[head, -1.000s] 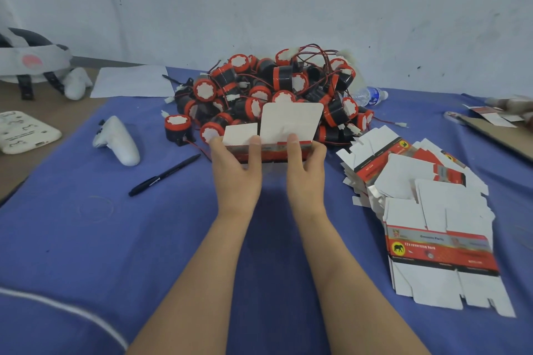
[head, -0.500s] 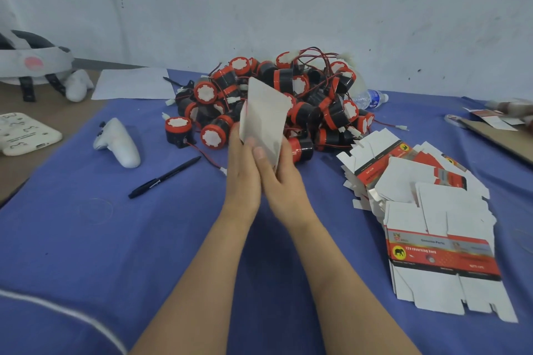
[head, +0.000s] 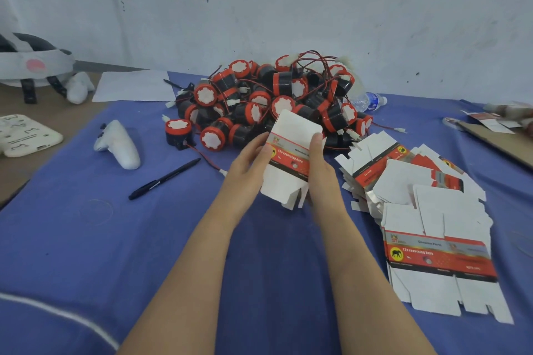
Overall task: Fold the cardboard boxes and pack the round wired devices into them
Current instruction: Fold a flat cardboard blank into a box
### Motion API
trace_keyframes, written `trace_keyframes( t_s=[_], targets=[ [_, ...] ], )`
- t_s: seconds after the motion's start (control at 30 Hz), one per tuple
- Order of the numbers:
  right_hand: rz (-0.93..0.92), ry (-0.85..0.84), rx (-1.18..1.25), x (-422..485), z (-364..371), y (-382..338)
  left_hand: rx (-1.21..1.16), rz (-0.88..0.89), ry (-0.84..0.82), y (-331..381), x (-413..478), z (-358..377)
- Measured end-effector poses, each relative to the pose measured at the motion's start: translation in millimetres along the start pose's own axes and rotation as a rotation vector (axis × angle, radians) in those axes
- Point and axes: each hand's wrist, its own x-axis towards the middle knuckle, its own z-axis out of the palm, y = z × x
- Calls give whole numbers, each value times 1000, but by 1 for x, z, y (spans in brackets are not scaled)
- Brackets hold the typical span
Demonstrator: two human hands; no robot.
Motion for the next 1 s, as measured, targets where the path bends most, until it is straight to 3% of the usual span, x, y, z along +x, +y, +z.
trace_keyframes(
  t_s=[0.1, 0.23, 0.37, 0.5, 0.63, 0.77, 0.9, 1.0],
  targets=[
    [3, -120, 82, 4, 2, 4, 77, -4, 145, -5, 3, 2],
    [-209, -270, -88, -1, 11, 9, 92, 10, 333, -5, 5, -3],
    [-232, -178, -131, -1, 10, 9, 12, -52, 244, -1, 4, 1],
    [-115, -44, -35, 0, 7, 4, -228, -28, 46, 3, 5, 7],
    [-89, -20, 17, 1, 5, 1, -80, 24, 26, 1, 3, 8],
    [-129, -155, 83, -2, 1, -3, 29, 103, 72, 2, -3, 10],
    [-250, -339, 66, -5, 4, -2, -382, -112, 136, 17, 0, 8],
    [-259, -474, 1, -7, 2, -3, -409, -113, 136, 20, -2, 6]
  ],
)
